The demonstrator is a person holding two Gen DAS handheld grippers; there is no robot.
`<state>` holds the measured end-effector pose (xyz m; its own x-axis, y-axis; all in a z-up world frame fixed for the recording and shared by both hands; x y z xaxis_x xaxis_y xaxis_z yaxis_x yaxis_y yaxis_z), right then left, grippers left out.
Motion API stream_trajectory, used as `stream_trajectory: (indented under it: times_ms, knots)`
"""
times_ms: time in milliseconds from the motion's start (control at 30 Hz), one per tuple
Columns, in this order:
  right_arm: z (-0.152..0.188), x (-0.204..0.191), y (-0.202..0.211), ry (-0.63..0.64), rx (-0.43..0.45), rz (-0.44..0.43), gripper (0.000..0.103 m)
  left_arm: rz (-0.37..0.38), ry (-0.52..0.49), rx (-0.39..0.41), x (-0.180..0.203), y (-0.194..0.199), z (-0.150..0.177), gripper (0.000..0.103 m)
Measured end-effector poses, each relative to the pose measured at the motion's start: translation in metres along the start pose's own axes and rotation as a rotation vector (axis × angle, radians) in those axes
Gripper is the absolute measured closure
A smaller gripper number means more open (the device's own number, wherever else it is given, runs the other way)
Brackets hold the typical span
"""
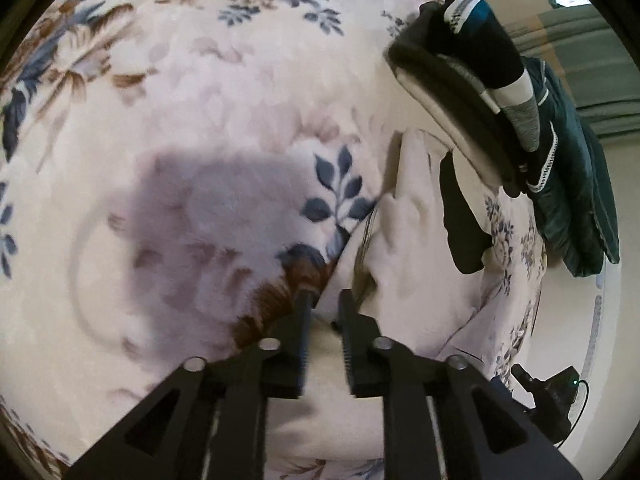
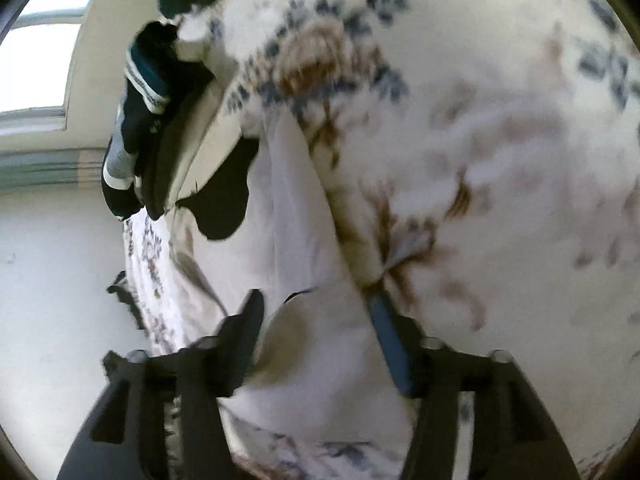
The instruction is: Fold small clothes
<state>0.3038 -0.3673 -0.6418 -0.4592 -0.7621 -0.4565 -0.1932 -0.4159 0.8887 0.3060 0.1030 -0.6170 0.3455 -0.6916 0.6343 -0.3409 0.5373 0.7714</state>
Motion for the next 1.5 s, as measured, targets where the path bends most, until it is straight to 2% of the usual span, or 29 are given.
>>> stream_trajectory:
  times_ms: [67, 133, 167, 267, 400, 467, 533, 567, 600, 633, 700, 833, 967, 1133, 1200, 1267, 1300, 1333, 1367, 1500]
  knots:
    - [-0.002, 0.002, 0.005, 0.055, 0.012, 0.047, 0.043, 0.015, -0.007, 0.001, -0.001, 0.006, 0.002, 0.078]
    - [0.004, 0.003, 0.001, 0.108, -0.016, 0.082, 0.043, 0.008, -0.025, -0.005, -0.002, 0.008, 0.005, 0.066]
    - [0.007, 0.005, -0.002, 0.119, -0.031, 0.095, 0.043, -0.002, -0.036, -0.011, -0.004, 0.007, 0.007, 0.063]
    - [0.018, 0.010, -0.018, 0.138, -0.083, 0.120, 0.043, -0.030, -0.069, -0.056, -0.007, -0.008, 0.013, 0.062]
    - [0.026, 0.008, -0.040, 0.115, -0.133, 0.100, 0.043, -0.039, -0.095, -0.110, -0.004, -0.037, 0.015, 0.062]
    - [0.026, 0.005, -0.046, 0.108, -0.129, 0.088, 0.047, -0.057, -0.138, -0.101, 0.000, -0.045, 0.013, 0.064]
    - [0.024, 0.001, -0.045, 0.102, -0.095, 0.078, 0.077, -0.067, -0.199, -0.061, 0.008, -0.044, 0.008, 0.065]
    - [0.022, 0.000, -0.043, 0.102, -0.076, 0.081, 0.083, -0.061, -0.211, -0.047, 0.011, -0.043, 0.006, 0.070]
    - [0.020, 0.000, -0.041, 0.104, -0.054, 0.097, 0.090, -0.045, -0.213, -0.043, 0.013, -0.043, 0.005, 0.089]
    - [0.018, -0.002, -0.038, 0.107, -0.037, 0.098, 0.094, -0.051, -0.210, -0.043, 0.011, -0.044, 0.003, 0.097]
    - [0.015, -0.003, -0.034, 0.111, -0.004, 0.113, 0.099, -0.058, -0.218, -0.035, 0.009, -0.042, -0.001, 0.099]
    - [0.009, -0.001, -0.026, 0.102, 0.035, 0.138, 0.100, -0.081, -0.245, -0.014, 0.007, -0.036, -0.010, 0.101]
    - [0.005, 0.011, -0.029, 0.068, 0.033, 0.170, 0.100, -0.098, -0.227, -0.011, -0.001, -0.033, -0.019, 0.101]
    - [0.007, 0.015, -0.042, 0.039, -0.048, 0.189, 0.098, -0.085, -0.174, -0.055, 0.009, -0.030, -0.029, 0.098]
    - [0.006, 0.013, -0.042, 0.026, -0.082, 0.182, 0.097, -0.096, -0.204, -0.057, 0.024, -0.031, -0.040, 0.096]
    - [-0.003, 0.005, -0.036, 0.044, -0.083, 0.191, 0.076, -0.115, -0.257, -0.050, 0.039, -0.034, -0.052, 0.080]
    - [-0.008, 0.001, -0.031, 0.063, -0.068, 0.205, 0.057, -0.119, -0.291, -0.049, 0.050, -0.038, -0.060, 0.062]
    - [-0.014, -0.005, -0.027, 0.087, -0.051, 0.216, 0.047, -0.110, -0.323, -0.050, 0.061, -0.044, -0.069, 0.048]
    - [-0.022, -0.013, -0.023, 0.118, -0.034, 0.229, 0.047, -0.108, -0.349, -0.051, 0.070, -0.050, -0.077, 0.044]
    - [-0.062, -0.055, -0.028, 0.280, 0.005, 0.309, 0.047, -0.170, -0.528, -0.078, 0.106, -0.086, -0.104, 0.044]
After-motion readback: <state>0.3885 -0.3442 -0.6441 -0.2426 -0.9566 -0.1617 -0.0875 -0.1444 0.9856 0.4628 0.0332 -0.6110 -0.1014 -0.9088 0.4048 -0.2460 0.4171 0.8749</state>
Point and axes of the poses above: each gripper's, at about its wrist camera, not at the fingertips, and y roughly against the way its jaws point, x to its right, z to its underside, the point moved 10 cm from there along -y, roughly the way its jaws point, and after that the axes turned 9 degrees about z, right-handed, at the moved point
